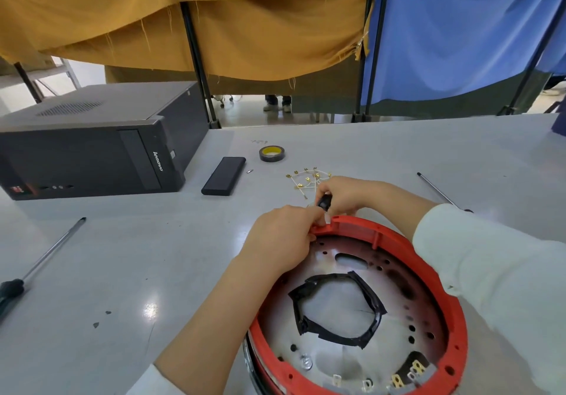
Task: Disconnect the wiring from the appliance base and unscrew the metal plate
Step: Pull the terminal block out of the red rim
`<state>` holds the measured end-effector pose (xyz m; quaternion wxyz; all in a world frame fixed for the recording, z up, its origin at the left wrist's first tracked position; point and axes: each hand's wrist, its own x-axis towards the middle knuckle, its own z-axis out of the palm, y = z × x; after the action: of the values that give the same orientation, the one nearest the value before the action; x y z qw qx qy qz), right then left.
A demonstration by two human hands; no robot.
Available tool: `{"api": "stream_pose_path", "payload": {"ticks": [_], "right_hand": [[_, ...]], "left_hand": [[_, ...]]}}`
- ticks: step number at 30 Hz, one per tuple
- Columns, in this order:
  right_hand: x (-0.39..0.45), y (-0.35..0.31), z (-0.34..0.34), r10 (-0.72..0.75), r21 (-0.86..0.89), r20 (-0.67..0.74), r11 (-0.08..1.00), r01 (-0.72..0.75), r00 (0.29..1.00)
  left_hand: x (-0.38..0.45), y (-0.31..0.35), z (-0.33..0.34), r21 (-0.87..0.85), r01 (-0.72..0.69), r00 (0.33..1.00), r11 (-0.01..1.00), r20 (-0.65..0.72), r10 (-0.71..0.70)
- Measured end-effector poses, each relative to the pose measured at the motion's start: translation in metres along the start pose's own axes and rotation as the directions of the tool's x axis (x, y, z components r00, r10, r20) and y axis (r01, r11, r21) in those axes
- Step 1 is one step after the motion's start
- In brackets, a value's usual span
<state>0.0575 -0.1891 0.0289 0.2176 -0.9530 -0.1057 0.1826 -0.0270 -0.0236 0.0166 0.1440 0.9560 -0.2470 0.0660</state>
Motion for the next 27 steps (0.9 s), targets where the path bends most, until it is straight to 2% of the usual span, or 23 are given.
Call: {"api": "stream_pose_path", "payload": {"ticks": [3,7,13,18,21,24,27], "right_hand": [[0.005,0.007,0.0,0.066,0.037,-0.053,0.997,-0.064,0.996],[0.012,0.013,0.002,0.055,0.083,-0.104,0.996,-0.046,0.993],[0.028,0.016,-0.004,0.032,-0.024,-0.199,0.999,-0.038,0.979],[0.033,0.026,-0.019,0.068,-0.111,-0.244,0.989,-0.098,0.967],[0.032,0.028,-0.025,-0.01,-0.054,-0.273,0.999,-0.005,0.962],[0.028,0.016,-0.024,-0.163,-0.061,-0.161,0.986,0.155,0.973],[0.026,-0.004,-0.011,-0.222,-0.069,-0.03,0.973,0.22,0.974]], "left_hand": [[0.001,0.0,-0.001,-0.004,0.001,1.0,1.0,0.003,-0.001],[0.003,-0.001,-0.001,-0.013,0.014,1.0,1.0,0.017,-0.014],[0.01,0.0,0.001,0.01,0.022,1.0,1.0,-0.003,-0.022],[0.014,0.0,0.001,0.008,0.037,0.999,0.999,-0.001,-0.037],[0.014,-0.001,0.002,0.014,0.035,0.999,0.999,-0.005,-0.035],[0.015,-0.001,0.002,0.024,0.035,0.999,0.999,-0.002,-0.035],[0.014,0.0,0.003,0.044,0.029,1.0,0.999,-0.008,-0.028]]}}
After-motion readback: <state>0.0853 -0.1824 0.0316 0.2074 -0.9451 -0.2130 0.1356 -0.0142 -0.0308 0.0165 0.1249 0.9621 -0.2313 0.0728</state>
